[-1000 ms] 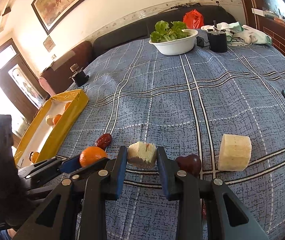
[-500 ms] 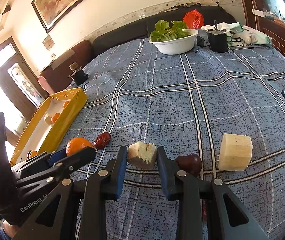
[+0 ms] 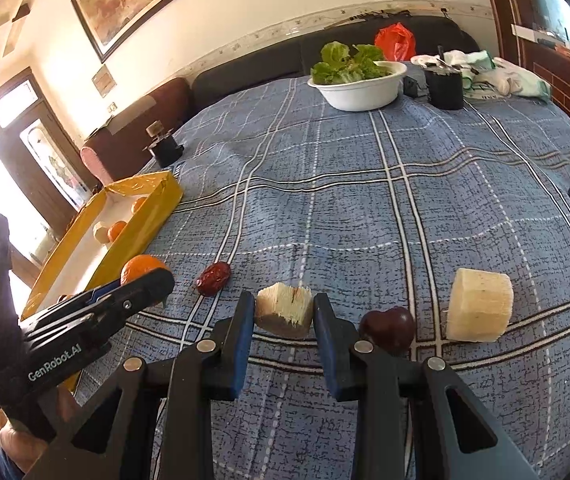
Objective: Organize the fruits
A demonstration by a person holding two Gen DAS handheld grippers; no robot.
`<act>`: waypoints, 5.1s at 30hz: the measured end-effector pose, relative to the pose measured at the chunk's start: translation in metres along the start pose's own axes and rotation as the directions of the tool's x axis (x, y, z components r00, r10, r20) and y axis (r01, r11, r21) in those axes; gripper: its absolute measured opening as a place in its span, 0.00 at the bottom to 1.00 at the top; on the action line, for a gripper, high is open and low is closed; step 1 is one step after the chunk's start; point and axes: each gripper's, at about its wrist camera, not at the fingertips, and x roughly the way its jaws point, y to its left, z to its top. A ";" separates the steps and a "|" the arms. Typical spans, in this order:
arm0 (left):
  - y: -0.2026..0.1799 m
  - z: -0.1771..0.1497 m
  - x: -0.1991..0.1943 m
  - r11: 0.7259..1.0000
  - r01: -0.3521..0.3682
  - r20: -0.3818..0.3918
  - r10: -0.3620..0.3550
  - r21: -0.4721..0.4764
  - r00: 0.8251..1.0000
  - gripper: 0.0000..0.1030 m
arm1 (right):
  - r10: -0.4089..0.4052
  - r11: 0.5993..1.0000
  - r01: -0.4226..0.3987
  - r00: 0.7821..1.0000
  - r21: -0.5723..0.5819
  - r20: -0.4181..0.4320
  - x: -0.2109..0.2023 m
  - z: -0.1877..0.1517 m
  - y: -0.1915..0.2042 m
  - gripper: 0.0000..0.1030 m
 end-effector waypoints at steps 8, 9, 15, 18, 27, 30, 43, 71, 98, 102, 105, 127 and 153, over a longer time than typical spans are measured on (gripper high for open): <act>0.001 0.000 0.000 1.000 -0.014 0.003 0.014 -0.005 1.000 0.31 | -0.002 0.995 0.002 1.000 -0.098 0.001 0.003 -0.006 0.022 0.32; 0.002 0.000 0.000 1.000 -0.016 0.004 0.016 -0.007 1.000 0.31 | -0.003 0.994 0.003 1.000 -0.108 0.001 0.004 -0.007 0.025 0.32; 0.003 0.000 -0.001 1.000 -0.025 0.008 0.025 -0.018 1.000 0.31 | -0.003 0.983 0.000 1.000 -0.184 -0.015 0.009 -0.014 0.041 0.32; 0.003 0.000 -0.001 0.999 -0.032 0.010 0.032 -0.016 0.999 0.31 | 0.000 0.978 -0.003 1.000 -0.211 -0.016 0.009 -0.017 0.047 0.32; 0.001 -0.001 0.000 0.999 -0.051 0.012 0.051 0.000 0.999 0.31 | -0.013 0.982 0.011 1.000 -0.187 -0.007 0.006 -0.017 0.043 0.32; -0.001 -0.001 0.000 0.998 -0.056 0.018 0.056 0.010 0.998 0.31 | -0.016 0.984 0.015 1.000 -0.180 -0.003 0.006 -0.016 0.041 0.32; -0.005 -0.003 -0.002 0.998 -0.060 0.023 0.060 0.027 0.998 0.31 | -0.029 0.987 0.028 1.000 -0.156 -0.005 0.007 -0.015 0.037 0.32; -0.008 -0.003 -0.006 0.995 -0.085 0.041 0.083 0.044 0.996 0.31 | -0.030 0.988 0.032 0.999 -0.149 0.016 0.004 -0.012 0.035 0.32; 0.081 -0.015 -0.126 0.984 -0.147 0.182 0.164 -0.099 0.970 0.32 | 0.184 0.972 -0.176 0.982 -0.153 0.040 -0.025 -0.007 0.092 0.32; 0.123 -0.021 -0.142 0.964 -0.196 0.186 0.229 -0.178 0.956 0.32 | 0.252 0.949 -0.249 0.968 -0.193 -0.009 -0.019 -0.009 0.128 0.32; 0.150 -0.026 -0.147 0.946 -0.228 0.173 0.270 -0.230 0.947 0.32 | 0.293 0.931 -0.300 0.954 -0.207 -0.063 -0.006 -0.013 0.154 0.32; 0.201 -0.047 -0.130 0.909 -0.313 0.076 0.345 -0.276 0.935 0.32 | 0.240 0.890 -0.310 0.942 -0.335 -0.236 0.079 -0.035 0.245 0.32; 0.190 -0.039 -0.151 0.913 -0.284 0.138 0.334 -0.295 0.932 0.61 | 0.265 0.881 -0.307 0.951 -0.361 -0.162 0.047 -0.035 0.233 0.51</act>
